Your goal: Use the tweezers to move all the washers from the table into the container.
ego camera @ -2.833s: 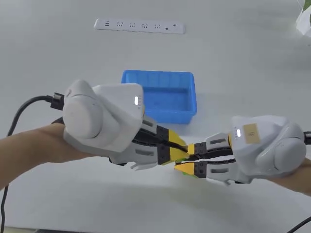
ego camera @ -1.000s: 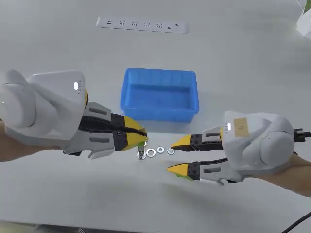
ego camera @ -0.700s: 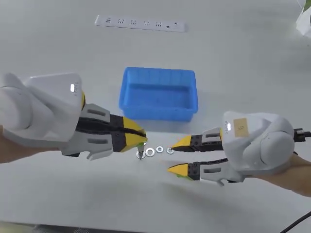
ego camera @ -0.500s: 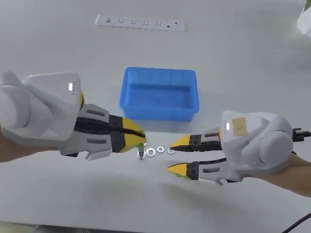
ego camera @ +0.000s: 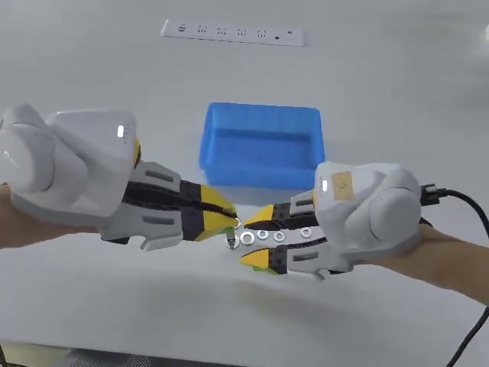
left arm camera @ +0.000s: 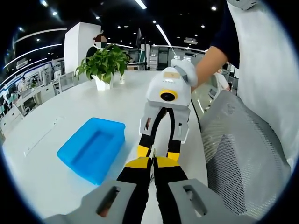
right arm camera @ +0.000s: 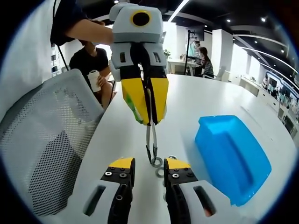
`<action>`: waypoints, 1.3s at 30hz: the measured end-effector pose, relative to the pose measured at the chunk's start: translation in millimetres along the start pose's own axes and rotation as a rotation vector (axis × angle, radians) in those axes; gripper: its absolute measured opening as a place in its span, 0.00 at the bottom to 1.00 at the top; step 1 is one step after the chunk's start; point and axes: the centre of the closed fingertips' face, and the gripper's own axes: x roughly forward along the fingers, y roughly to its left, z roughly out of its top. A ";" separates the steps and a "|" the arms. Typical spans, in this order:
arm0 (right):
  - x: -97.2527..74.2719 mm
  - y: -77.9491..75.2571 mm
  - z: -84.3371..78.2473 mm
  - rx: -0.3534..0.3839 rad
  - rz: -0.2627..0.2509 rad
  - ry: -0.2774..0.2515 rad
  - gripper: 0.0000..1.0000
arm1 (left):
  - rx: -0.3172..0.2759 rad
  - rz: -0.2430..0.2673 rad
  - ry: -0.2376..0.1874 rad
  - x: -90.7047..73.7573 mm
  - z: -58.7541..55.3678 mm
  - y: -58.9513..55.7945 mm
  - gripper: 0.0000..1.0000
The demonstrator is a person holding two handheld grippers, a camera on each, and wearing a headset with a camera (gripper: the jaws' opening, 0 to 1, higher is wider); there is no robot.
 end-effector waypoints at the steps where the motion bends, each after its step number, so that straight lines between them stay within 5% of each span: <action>1: 2.5 -0.3 0.5 -0.001 0.003 0.000 0.26 | -0.002 -0.001 -0.001 0.1 0.1 0.0 0.06; 12: 23.4 -0.5 13.4 -0.042 0.041 -0.015 0.17 | -0.010 -0.007 -0.001 0.2 0.2 1.6 0.06; 39: 21.2 0.4 10.6 -0.090 0.048 -0.004 0.09 | 0.038 0.012 0.019 0.5 0.3 -2.2 0.06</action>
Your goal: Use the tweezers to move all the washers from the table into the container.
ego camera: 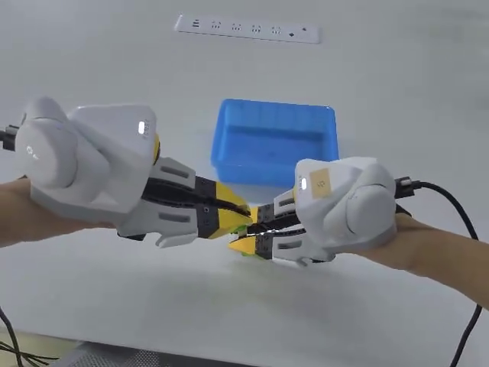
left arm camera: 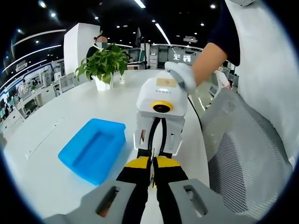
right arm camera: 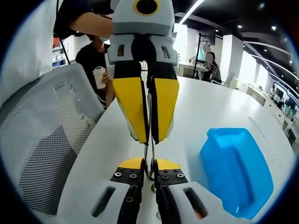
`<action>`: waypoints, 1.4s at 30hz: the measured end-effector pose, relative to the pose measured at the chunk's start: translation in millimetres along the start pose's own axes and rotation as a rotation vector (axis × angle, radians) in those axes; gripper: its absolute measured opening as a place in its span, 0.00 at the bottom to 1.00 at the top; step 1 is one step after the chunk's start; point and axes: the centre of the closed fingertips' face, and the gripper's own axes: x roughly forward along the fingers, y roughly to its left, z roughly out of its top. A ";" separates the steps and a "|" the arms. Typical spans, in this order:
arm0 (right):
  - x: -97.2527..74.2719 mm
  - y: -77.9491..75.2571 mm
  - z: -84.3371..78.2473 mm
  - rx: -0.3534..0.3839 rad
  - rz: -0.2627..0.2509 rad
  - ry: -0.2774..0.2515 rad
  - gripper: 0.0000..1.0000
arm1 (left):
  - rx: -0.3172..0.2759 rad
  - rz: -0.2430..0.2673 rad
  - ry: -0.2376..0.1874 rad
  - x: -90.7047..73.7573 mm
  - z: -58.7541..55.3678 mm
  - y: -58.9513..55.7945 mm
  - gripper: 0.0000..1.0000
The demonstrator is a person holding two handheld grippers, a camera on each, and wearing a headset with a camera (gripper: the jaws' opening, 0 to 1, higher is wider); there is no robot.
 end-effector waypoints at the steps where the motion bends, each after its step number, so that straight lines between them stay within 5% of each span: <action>1: -0.2 0.4 0.1 -0.005 0.000 0.001 0.09 | 0.006 0.000 0.003 -0.1 -0.1 -1.2 0.06; 26: 0.5 -2.9 2.8 -0.004 -0.020 -0.008 0.09 | -0.030 0.013 0.019 -9.5 -6.3 0.5 0.18; 42: -37.5 -24.5 20.3 0.046 -0.071 -0.059 0.09 | -0.088 0.088 -0.003 -37.6 -10.8 8.1 0.37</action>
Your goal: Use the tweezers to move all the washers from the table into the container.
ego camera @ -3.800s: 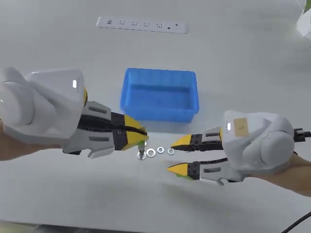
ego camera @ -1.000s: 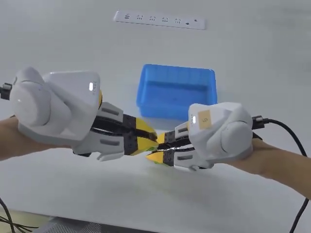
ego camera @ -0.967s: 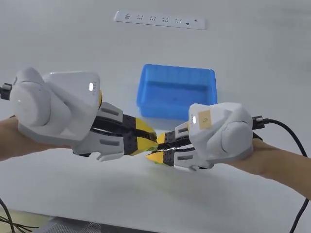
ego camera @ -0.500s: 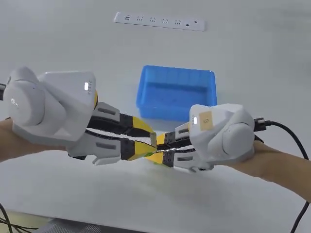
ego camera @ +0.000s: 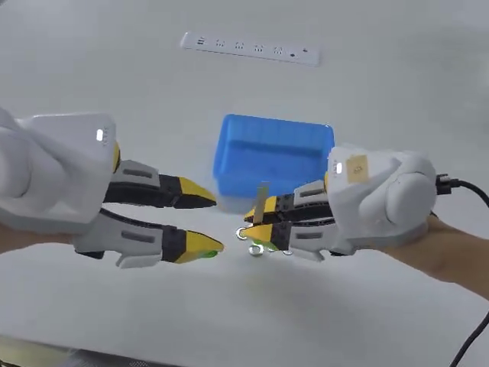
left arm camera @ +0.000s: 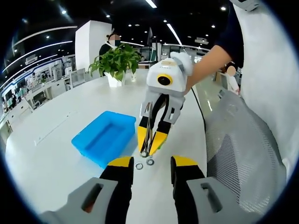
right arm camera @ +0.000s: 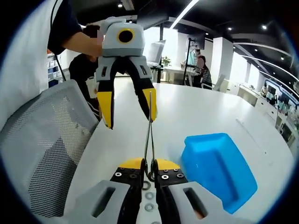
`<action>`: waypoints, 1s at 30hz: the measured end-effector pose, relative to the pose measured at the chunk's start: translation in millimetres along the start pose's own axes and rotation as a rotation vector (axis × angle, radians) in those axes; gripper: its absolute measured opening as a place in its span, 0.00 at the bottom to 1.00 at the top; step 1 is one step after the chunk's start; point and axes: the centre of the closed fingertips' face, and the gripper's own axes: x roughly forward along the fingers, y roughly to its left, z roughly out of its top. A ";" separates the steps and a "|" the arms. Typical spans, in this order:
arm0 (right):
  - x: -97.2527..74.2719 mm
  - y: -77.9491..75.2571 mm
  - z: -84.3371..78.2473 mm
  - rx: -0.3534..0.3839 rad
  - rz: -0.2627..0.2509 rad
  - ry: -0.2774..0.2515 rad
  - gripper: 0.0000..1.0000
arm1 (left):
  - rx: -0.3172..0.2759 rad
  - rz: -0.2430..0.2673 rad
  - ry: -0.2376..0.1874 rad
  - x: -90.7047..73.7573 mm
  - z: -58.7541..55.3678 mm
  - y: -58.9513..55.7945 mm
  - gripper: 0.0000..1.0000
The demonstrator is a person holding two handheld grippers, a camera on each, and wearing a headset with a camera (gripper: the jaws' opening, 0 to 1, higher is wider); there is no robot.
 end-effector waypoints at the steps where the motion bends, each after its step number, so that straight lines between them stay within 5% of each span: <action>1: -2.6 -1.4 2.1 0.000 -0.001 -0.003 0.09 | -0.007 0.002 -0.002 -1.1 0.1 0.8 0.40; 7: -14.0 -7.2 12.6 -0.015 0.025 -0.007 0.09 | -0.006 0.025 -0.010 -6.9 0.6 6.6 0.42; 11: -21.2 -10.4 22.9 -0.029 0.043 -0.014 0.09 | -0.057 0.055 -0.088 -10.9 13.7 13.8 0.49; 16: -29.5 -19.2 31.8 -0.027 0.037 -0.040 0.09 | -0.062 0.046 -0.073 -10.9 14.4 16.5 0.53; 30: -43.9 -78.3 41.3 -0.014 -0.039 -0.067 0.09 | -0.089 0.063 -0.077 -3.2 15.4 26.2 0.70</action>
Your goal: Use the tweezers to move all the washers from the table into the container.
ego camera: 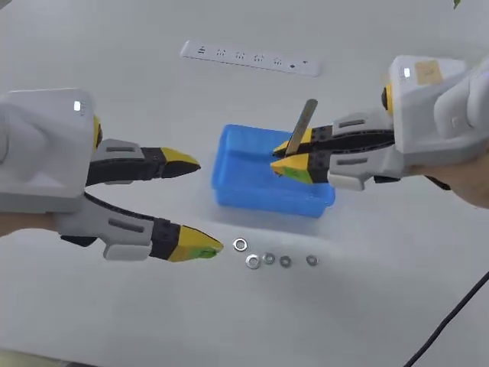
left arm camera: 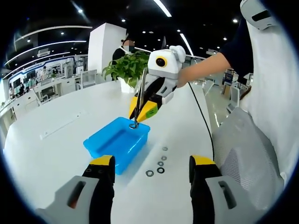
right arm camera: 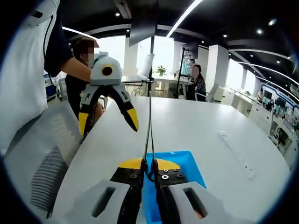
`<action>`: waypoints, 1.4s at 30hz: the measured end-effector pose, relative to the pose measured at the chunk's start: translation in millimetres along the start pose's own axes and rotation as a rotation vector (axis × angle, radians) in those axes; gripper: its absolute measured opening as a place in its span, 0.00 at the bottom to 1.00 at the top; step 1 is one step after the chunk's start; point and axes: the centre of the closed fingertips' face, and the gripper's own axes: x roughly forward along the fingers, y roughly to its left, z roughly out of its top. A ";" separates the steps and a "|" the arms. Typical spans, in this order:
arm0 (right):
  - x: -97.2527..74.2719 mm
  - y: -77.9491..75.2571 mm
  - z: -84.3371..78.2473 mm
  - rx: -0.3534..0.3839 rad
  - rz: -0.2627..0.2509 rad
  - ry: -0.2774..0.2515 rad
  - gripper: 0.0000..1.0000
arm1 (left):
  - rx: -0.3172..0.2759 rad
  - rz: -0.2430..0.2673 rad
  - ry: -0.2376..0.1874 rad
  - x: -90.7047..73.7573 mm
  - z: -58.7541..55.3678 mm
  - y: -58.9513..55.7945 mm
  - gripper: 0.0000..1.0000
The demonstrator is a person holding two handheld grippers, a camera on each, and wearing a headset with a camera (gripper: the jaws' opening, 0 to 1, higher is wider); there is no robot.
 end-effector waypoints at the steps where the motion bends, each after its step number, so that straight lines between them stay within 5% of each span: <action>1: 1.2 -3.0 -1.3 0.003 -0.001 -0.001 0.09 | 0.002 -0.002 0.007 0.7 -1.7 -0.1 0.71; 18: 43.6 -46.1 -59.9 0.024 -0.010 0.066 0.09 | -0.003 0.009 0.056 11.1 -14.4 10.5 0.89; 42: 52.3 -45.0 -81.4 0.070 -0.023 0.075 0.10 | -0.013 0.012 0.084 13.3 -25.5 9.9 0.89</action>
